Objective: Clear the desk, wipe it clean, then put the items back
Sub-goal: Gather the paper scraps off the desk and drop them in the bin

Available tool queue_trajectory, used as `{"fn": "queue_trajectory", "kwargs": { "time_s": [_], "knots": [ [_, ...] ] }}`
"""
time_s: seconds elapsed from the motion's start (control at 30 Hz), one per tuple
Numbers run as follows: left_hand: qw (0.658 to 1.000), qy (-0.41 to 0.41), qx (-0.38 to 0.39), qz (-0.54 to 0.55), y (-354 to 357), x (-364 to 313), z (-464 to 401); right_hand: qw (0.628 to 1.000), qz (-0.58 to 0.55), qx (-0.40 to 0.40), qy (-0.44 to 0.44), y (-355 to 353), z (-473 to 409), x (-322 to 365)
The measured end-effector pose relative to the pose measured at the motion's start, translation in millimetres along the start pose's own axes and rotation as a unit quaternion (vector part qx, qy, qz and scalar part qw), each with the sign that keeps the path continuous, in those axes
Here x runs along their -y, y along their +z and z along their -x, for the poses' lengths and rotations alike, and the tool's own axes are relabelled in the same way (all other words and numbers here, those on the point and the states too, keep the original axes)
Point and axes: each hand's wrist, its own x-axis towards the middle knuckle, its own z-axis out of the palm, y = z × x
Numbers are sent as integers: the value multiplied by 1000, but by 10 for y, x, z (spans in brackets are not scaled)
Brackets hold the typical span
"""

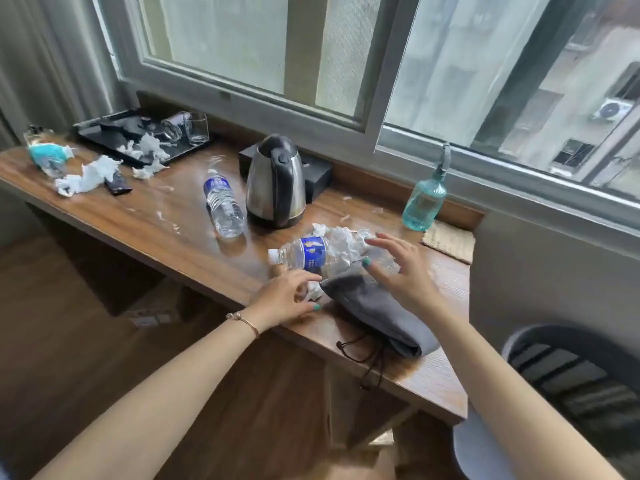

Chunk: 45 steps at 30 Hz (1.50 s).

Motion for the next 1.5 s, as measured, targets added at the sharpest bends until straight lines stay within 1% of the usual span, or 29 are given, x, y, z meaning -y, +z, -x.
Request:
{"fn": "queue_trajectory", "kwargs": {
  "time_s": [0.13, 0.23, 0.3, 0.33, 0.43, 0.5, 0.53, 0.6, 0.67, 0.7, 0.77, 0.83, 0.87, 0.97, 1.1, 1.27, 1.33, 1.4, 1.5],
  "knots": [
    [999, -7, 48, 7, 73, 75, -129, 1000, -7, -10, 25, 40, -102, -49],
    [998, 2, 59, 31, 76, 154, -182, 998, -41, -8, 38, 27, -106, -223],
    [997, 10, 32, 75, 76, 196, -186, 997, -60, 10, 38, -13, -122, -397],
    [995, 19, 9, 98, 75, 192, -189, 998, -47, 23, 27, -33, -132, -467],
    [991, 60, -53, 111, -56, 48, -325, 997, 15, 78, -4, -86, -243, -596],
    [986, 54, -78, 140, -208, -54, -464, 993, 22, 112, -9, -70, -346, -634],
    [984, 56, -87, 145, -260, -92, -571, 993, 11, 118, -11, -76, -408, -674],
    [987, 53, -108, 107, -316, -138, -801, 992, -9, 127, -3, -92, -527, -719],
    [994, 6, -76, 79, -344, -137, -1000, 990, -21, 138, 3, -104, -634, -766],
    [997, -18, -46, 63, -353, -146, -1074, 990, -22, 142, 7, -115, -665, -791],
    [999, -37, 16, 35, -337, -106, -1183, 990, -18, 143, 11, -149, -686, -829],
    [997, -43, 64, 17, -330, -74, -1225, 987, 4, 156, 25, -193, -653, -841],
    [996, -44, 70, 15, -322, -48, -1232, 985, 23, 169, 36, -215, -615, -827],
    [998, -19, 55, 0, -262, 25, -1210, 974, 100, 194, 56, -242, -474, -732],
    [999, 10, 34, -31, -192, 55, -1215, 967, 151, 192, 71, -214, -328, -543],
    [990, 78, 17, -117, -155, 137, -1203, 945, 239, 205, 87, -84, -102, -365],
    [988, 105, -9, -114, -154, 182, -1198, 940, 283, 174, 75, 72, -25, -348],
    [988, 117, -27, -97, -161, 218, -1221, 934, 313, 148, 90, 187, -22, -345],
    [991, 109, -18, -78, -193, 239, -1223, 929, 325, 130, 122, 264, 5, -319]
  ]
}}
